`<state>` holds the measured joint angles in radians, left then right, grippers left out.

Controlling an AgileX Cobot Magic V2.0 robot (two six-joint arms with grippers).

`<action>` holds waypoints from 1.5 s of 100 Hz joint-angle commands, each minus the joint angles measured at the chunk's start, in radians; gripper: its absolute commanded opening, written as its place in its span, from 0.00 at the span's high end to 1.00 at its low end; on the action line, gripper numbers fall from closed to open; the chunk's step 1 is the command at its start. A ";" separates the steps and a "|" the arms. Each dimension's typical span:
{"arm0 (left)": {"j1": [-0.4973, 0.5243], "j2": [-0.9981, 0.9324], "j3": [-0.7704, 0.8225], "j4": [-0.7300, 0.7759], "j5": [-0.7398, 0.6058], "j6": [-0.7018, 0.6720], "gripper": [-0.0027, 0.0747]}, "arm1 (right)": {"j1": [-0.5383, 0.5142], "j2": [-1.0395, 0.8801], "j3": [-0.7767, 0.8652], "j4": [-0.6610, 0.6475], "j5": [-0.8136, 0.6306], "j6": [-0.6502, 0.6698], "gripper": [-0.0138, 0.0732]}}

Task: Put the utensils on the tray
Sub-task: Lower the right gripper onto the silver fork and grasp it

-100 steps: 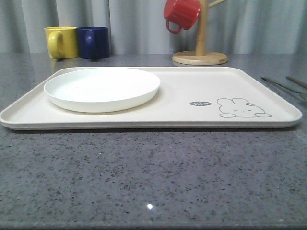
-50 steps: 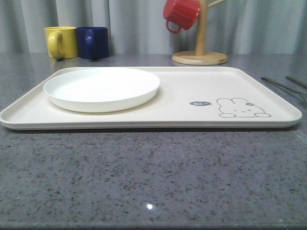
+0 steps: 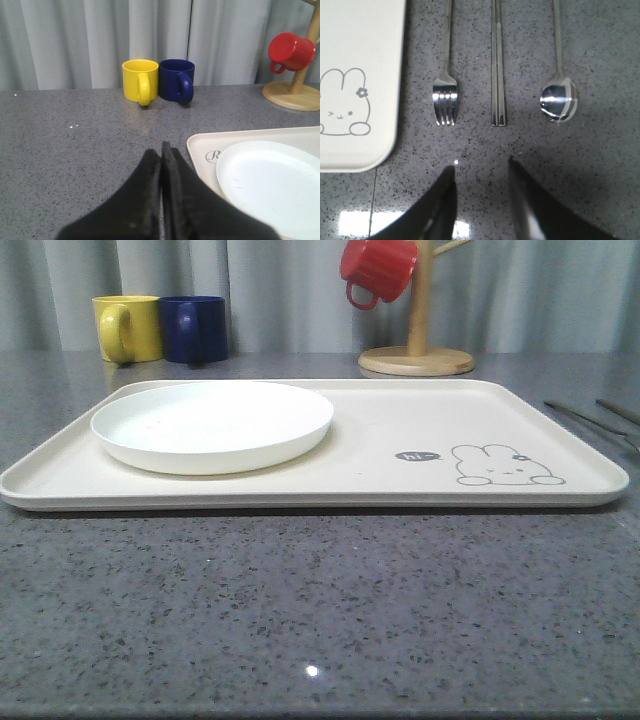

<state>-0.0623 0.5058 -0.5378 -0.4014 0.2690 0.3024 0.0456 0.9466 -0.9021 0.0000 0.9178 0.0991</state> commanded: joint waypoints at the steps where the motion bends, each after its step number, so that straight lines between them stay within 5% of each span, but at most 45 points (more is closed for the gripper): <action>1: 0.004 0.003 -0.026 -0.008 -0.074 0.000 0.99 | -0.007 -0.004 -0.035 0.000 -0.041 -0.008 0.37; 89: 0.004 0.003 -0.026 -0.008 -0.074 0.000 0.99 | 0.073 0.507 -0.280 0.025 -0.169 -0.014 0.38; 150: 0.004 0.003 -0.026 -0.008 -0.074 0.000 0.99 | 0.073 0.644 -0.302 -0.007 -0.227 -0.014 0.38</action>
<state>-0.0623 0.5058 -0.5378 -0.4014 0.2690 0.3024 0.1186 1.6214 -1.1727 0.0000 0.7329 0.0968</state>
